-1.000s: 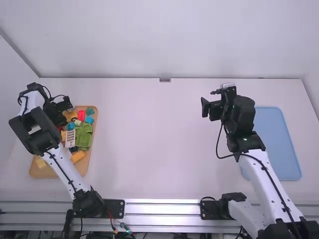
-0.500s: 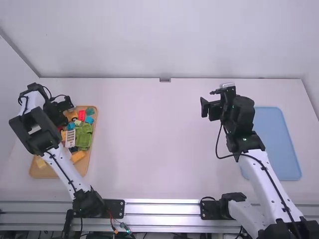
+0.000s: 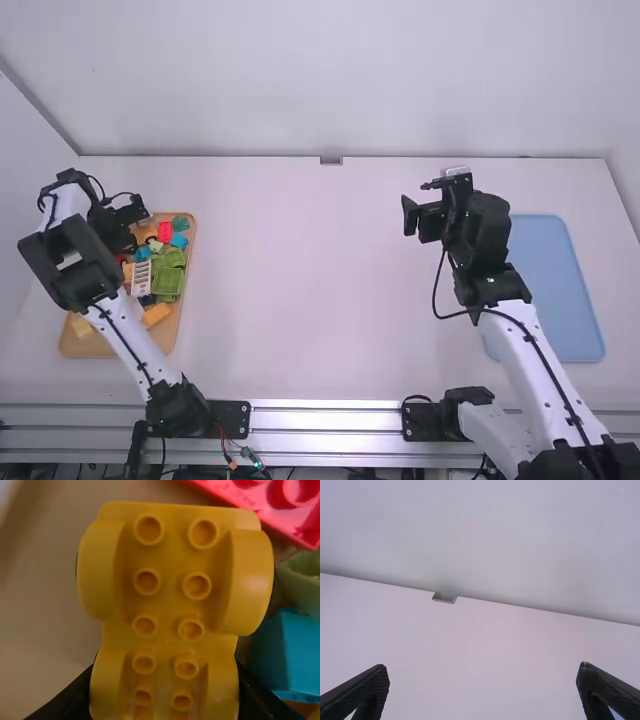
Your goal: Assemble lego blocks to make yellow taxi
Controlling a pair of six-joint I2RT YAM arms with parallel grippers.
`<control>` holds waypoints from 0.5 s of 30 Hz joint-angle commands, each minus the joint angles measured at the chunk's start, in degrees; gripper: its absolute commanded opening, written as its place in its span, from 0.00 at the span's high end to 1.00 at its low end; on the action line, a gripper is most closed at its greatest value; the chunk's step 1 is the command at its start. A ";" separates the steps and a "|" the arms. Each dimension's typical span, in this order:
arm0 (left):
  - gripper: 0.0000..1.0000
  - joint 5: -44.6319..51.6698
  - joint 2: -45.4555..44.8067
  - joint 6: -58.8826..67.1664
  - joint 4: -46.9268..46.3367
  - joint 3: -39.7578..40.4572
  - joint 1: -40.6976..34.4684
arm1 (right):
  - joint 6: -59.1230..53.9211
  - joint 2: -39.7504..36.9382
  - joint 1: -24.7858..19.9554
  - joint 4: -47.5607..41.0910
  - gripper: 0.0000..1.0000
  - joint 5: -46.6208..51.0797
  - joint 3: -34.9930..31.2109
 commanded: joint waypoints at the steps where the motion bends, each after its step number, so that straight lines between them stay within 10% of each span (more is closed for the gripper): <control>1: 0.67 0.61 1.09 -6.05 -2.51 5.22 -0.92 | -0.02 0.37 0.07 0.28 0.02 -0.13 1.86; 15: 0.94 20.57 -3.74 1.62 -30.86 22.18 -8.35 | 0.04 0.37 0.17 -0.22 0.01 -0.33 1.86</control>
